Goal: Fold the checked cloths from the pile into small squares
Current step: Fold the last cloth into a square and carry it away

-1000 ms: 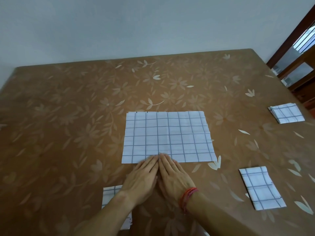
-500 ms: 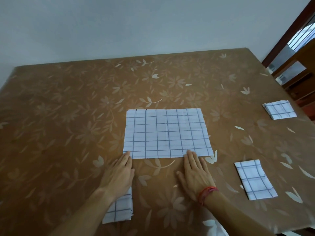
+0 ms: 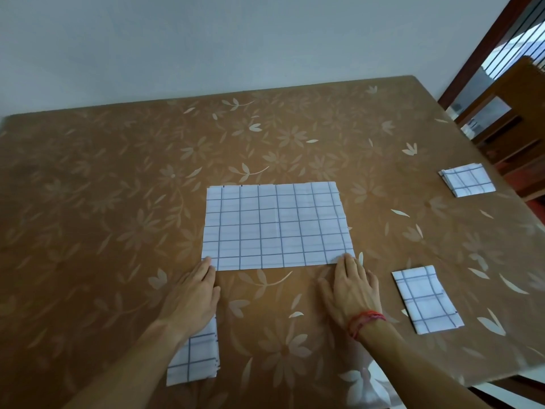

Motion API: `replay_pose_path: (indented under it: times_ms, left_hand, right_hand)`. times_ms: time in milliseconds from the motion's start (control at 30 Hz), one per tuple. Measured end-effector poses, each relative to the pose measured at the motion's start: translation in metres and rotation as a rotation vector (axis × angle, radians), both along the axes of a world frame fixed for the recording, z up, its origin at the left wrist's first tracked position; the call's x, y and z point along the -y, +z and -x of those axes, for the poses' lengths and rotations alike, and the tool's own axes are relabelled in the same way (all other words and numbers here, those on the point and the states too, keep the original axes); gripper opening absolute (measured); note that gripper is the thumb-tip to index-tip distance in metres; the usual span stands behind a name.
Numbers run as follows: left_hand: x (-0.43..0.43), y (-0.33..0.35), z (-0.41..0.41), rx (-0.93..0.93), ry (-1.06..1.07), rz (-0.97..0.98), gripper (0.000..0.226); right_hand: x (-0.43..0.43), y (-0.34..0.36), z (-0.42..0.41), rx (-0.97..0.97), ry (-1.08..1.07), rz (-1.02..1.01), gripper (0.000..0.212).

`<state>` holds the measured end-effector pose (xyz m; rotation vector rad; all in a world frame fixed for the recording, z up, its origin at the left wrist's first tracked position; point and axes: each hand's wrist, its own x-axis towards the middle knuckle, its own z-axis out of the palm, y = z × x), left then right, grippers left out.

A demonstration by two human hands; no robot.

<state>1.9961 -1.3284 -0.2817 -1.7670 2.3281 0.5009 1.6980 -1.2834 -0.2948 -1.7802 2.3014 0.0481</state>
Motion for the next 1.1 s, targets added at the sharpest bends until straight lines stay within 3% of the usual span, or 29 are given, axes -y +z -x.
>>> replay_pose_path:
  times_ms: [233, 533, 733, 1100]
  left_hand:
    - [0.013, 0.005, 0.042, -0.168, -0.039, 0.111, 0.049]
    - [0.054, -0.003, 0.125, -0.172, -0.120, 0.052, 0.071]
    - [0.060, -0.015, 0.124, -0.090, -0.158, -0.034, 0.067]
    - [0.062, -0.021, 0.124, -0.101, -0.158, -0.021, 0.064]
  right_hand:
    - [0.035, 0.015, 0.014, 0.060, -0.066, 0.026, 0.052]
    - [0.099, 0.023, 0.042, 0.459, -0.267, 0.078, 0.027]
    - [0.117, 0.027, 0.046, 0.752, -0.512, 0.073, 0.013]
    - [0.142, 0.032, 0.051, 0.804, -0.675, 0.042, 0.022]
